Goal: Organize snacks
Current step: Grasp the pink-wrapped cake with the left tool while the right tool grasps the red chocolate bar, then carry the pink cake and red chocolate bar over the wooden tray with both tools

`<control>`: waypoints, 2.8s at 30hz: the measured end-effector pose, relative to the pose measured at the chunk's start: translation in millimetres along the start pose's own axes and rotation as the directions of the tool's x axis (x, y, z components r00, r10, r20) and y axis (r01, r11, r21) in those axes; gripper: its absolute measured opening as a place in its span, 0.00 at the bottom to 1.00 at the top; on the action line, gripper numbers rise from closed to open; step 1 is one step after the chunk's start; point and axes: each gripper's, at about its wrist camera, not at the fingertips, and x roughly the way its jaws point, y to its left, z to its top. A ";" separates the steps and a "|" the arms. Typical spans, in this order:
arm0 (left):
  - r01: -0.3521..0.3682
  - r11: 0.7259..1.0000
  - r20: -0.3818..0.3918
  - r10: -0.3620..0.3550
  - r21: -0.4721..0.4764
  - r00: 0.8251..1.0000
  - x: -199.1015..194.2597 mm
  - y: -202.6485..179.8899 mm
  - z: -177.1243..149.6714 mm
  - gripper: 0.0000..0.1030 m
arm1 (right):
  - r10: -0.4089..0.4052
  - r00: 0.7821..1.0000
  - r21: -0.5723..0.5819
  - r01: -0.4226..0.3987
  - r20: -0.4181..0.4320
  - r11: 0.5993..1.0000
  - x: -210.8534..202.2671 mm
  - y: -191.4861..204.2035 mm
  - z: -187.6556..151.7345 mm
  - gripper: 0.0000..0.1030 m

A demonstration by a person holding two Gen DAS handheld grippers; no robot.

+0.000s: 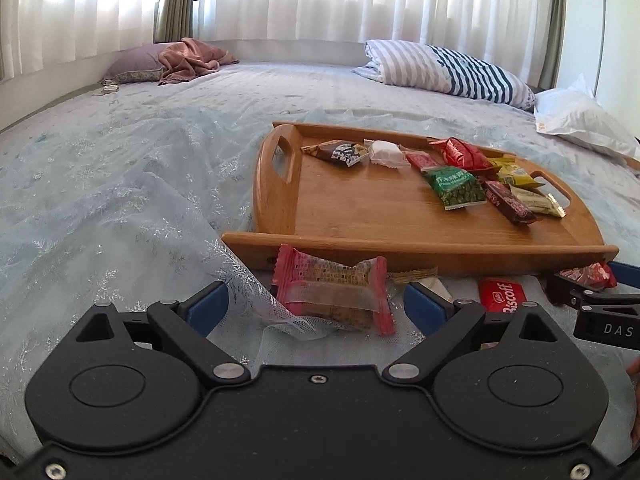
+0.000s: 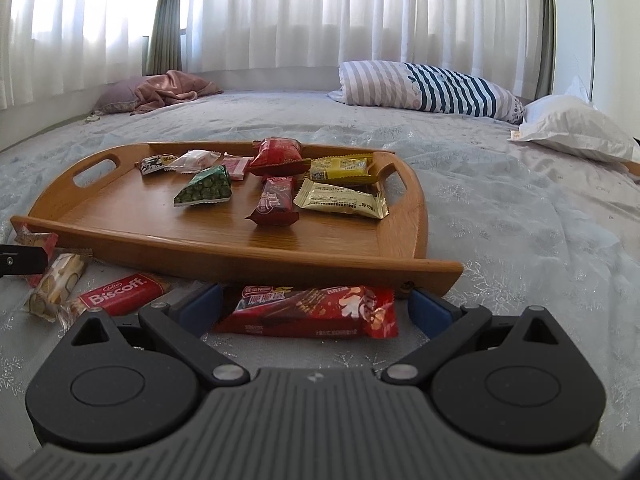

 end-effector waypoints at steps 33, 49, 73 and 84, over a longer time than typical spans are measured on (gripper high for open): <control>0.035 0.997 0.050 -0.039 0.062 0.998 -12.2 -14.9 9.7 0.57 | 0.018 1.000 -0.012 -0.018 -0.017 1.000 4.8 1.0 -0.5 1.00; 0.004 1.000 -0.014 -0.004 -0.004 1.000 6.9 -3.8 4.0 0.63 | 0.018 1.000 -0.012 -0.019 -0.017 1.000 4.6 1.4 -0.5 1.00; 0.038 0.999 0.017 -0.038 -0.016 0.999 -20.5 -0.4 14.5 0.47 | -0.010 0.999 -0.076 0.013 0.042 0.997 -29.5 13.6 6.4 0.69; 0.044 0.998 0.019 -0.044 -0.038 0.999 -28.9 3.7 15.6 0.47 | -0.028 0.997 0.049 0.024 0.069 0.999 -38.4 -8.7 22.5 0.69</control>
